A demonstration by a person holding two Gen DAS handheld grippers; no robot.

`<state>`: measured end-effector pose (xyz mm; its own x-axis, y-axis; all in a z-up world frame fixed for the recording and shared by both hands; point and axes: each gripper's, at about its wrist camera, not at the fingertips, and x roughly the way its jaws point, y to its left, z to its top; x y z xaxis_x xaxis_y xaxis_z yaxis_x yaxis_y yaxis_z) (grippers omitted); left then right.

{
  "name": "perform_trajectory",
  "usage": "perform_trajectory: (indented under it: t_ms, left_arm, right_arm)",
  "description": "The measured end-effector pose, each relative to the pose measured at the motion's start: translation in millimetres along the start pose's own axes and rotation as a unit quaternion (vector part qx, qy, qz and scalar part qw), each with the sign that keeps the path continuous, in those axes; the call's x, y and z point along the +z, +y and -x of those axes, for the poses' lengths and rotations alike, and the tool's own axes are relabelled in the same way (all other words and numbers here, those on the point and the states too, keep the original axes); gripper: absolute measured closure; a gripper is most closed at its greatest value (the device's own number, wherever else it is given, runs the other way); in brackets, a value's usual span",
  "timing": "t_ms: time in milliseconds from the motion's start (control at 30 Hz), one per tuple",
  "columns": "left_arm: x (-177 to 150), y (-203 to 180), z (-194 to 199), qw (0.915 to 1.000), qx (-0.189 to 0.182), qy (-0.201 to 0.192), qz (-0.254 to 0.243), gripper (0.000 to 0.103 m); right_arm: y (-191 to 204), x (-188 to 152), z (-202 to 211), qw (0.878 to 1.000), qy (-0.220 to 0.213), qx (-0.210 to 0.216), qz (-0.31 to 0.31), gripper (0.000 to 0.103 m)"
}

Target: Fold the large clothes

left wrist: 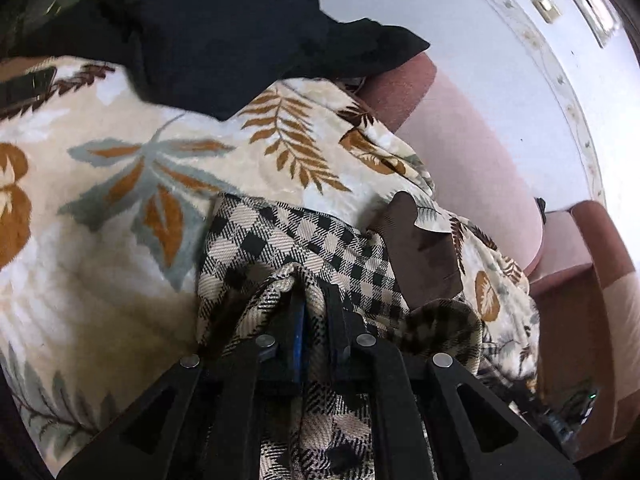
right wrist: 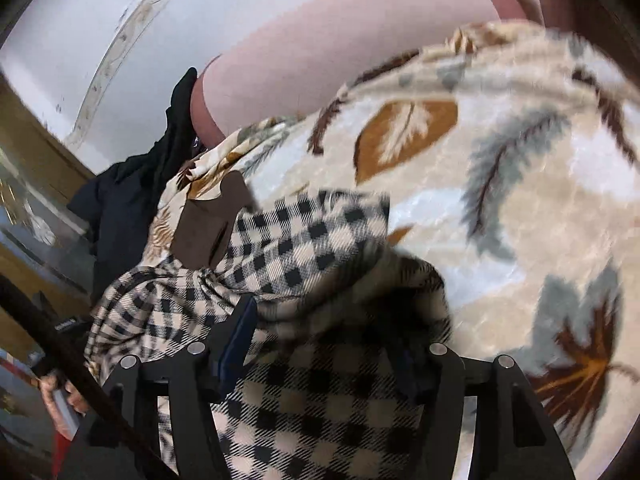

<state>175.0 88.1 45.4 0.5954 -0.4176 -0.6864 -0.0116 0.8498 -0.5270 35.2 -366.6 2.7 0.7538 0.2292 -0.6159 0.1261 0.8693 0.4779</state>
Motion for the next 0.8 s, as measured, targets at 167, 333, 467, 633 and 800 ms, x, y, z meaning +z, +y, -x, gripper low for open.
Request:
perform_trajectory:
  t_ms: [167,333,467,633,800]
  left_arm:
    - [-1.4,-13.2,-5.8,0.9997,0.006,-0.018,-0.012,0.074]
    - [6.2,-14.9,-1.6,0.9997,-0.006,-0.019,-0.013,0.073]
    - [13.9,-10.0,18.3,0.9988,-0.018,-0.046,0.005,0.06]
    - [18.0,-10.0,51.5,0.9966,-0.002,-0.083,-0.001,0.052]
    - [8.0,-13.5,75.6,0.9927,0.046,-0.101,-0.046,0.051]
  right_arm:
    - [-6.0,6.9,3.8,0.999,-0.016,-0.026,0.012,0.037]
    - [-15.7,10.4,11.9,0.999,-0.032,-0.024,-0.008,0.037]
    - [-13.7,7.5,8.2,0.999,-0.031,-0.042,-0.007,0.037]
    - [4.9,-4.9,11.8,0.993,-0.049,-0.1,0.043,0.037]
    - [18.8,-27.0,29.8,0.983,-0.077,-0.152,0.062,0.037]
